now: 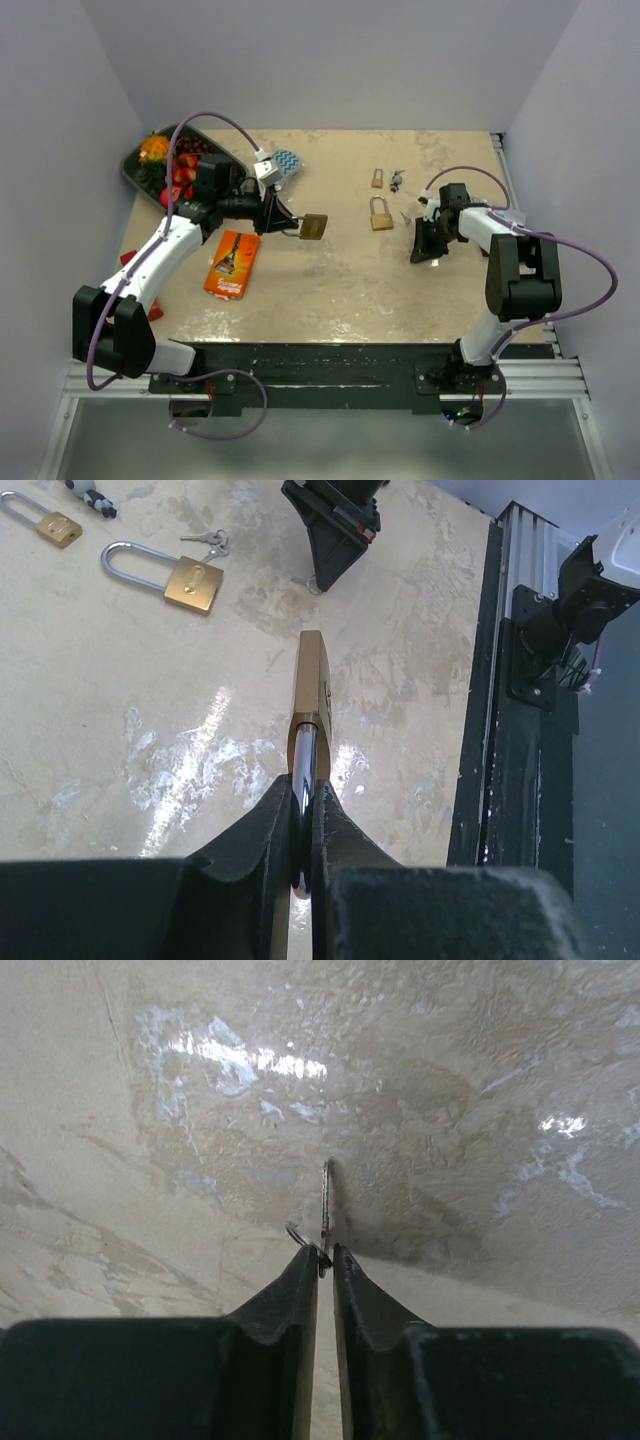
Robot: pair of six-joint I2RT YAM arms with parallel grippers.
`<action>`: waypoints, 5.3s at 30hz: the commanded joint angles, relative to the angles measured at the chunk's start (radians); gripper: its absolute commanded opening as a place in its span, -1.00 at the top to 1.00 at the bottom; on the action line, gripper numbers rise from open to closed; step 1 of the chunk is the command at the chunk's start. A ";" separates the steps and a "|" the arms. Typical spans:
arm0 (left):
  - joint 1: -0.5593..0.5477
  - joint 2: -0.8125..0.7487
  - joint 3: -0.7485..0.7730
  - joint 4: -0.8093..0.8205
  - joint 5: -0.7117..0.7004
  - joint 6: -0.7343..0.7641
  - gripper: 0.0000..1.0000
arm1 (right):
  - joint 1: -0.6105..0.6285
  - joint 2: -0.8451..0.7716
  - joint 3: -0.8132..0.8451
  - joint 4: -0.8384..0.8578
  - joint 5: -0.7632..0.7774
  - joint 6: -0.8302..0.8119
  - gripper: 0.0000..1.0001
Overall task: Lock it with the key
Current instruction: Place the key at the center of the board, then place the lock at the center of the board, then pick up the lock from the center of the board.
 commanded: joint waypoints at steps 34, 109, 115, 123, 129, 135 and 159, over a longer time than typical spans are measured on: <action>-0.159 0.199 0.142 0.104 0.155 -0.559 1.00 | 0.716 -0.492 0.018 0.216 0.018 -0.708 -0.98; 0.076 0.004 0.062 0.075 -0.266 -0.378 -0.99 | 0.437 -0.033 0.042 0.132 0.510 0.429 -0.35; 0.076 0.024 0.090 0.056 -0.265 -0.364 -0.99 | 0.433 -0.076 0.081 0.090 0.497 0.417 -0.96; 0.077 0.052 0.162 0.053 -0.224 -0.325 -0.99 | 0.425 -0.286 0.160 0.116 0.536 0.236 -0.98; 0.137 0.145 0.318 0.016 -0.221 -0.277 -0.99 | 0.287 -0.419 0.211 0.037 0.271 -0.128 -0.98; 0.168 0.165 0.348 0.073 -0.276 -0.308 -0.99 | 0.166 -0.504 0.208 -0.132 0.253 -0.275 -0.98; 0.172 0.076 0.139 0.214 -0.151 -0.331 -0.99 | -0.439 0.106 0.334 -0.128 0.270 -0.484 -0.87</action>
